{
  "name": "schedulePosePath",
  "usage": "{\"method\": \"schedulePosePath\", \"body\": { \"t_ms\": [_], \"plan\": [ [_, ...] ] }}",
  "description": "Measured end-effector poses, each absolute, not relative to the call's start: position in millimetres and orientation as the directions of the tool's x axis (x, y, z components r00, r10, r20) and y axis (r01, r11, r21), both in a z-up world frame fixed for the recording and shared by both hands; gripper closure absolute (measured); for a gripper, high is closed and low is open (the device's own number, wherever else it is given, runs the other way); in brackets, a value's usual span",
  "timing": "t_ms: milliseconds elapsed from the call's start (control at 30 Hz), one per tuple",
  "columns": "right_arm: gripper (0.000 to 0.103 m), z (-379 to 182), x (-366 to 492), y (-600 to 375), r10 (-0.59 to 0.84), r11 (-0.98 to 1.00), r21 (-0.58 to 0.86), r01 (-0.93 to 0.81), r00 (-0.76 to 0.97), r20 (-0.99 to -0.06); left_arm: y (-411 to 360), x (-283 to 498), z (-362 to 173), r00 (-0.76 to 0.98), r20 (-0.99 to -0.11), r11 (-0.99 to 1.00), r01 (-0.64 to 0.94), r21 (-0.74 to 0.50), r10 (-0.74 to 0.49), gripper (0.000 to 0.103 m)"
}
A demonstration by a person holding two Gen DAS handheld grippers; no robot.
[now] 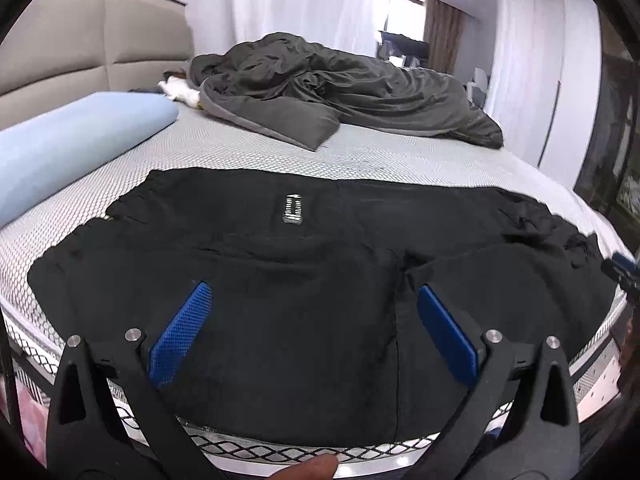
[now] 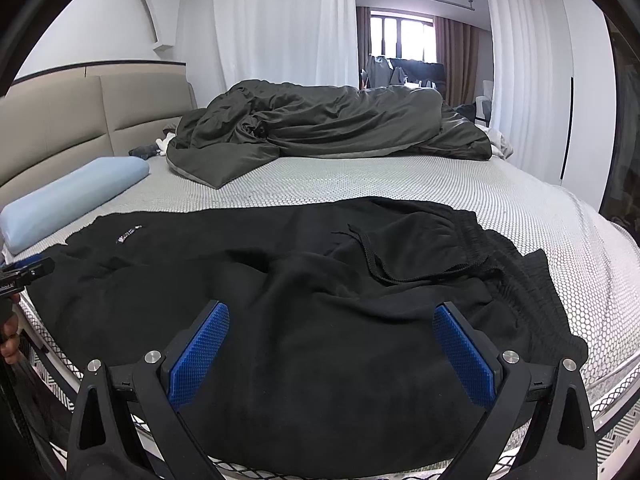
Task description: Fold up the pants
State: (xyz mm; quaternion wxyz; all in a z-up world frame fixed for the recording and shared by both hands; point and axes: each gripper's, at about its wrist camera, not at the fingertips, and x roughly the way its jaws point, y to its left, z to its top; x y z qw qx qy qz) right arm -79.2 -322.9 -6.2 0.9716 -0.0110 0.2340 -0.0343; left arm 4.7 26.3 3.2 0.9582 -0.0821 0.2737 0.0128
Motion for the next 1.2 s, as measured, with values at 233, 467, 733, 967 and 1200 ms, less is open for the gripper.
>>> {"method": "schedulePosePath", "body": {
  "t_ms": [233,467,733,967,1200],
  "plan": [
    [0.0,-3,-77,-330,-0.103,0.994,-0.024,0.103,0.889,-0.446,61,5,0,0.835,-0.55,0.962,-0.165,-0.216,0.02,0.001],
    [0.0,1,-76,-351,-0.029,0.985,0.139,0.099,0.9,-0.435,137,-24,11,0.819,-0.545,0.875,-0.387,-0.291,0.182,0.001],
    [0.0,-5,-72,-340,-0.096,0.993,0.017,0.119,0.87,-0.483,223,-57,-13,0.753,-0.654,0.757,-0.469,-0.455,0.073,0.011],
    [0.0,-6,-74,-346,-0.108,0.99,0.024,0.136,0.872,-0.477,241,-34,-34,0.731,-0.681,0.734,-0.44,-0.517,-0.042,0.024],
    [0.0,-5,-75,-354,-0.137,0.983,0.038,0.177,0.863,-0.486,236,-10,-43,0.67,-0.742,0.791,-0.435,-0.43,-0.035,0.024]
  ]
}}
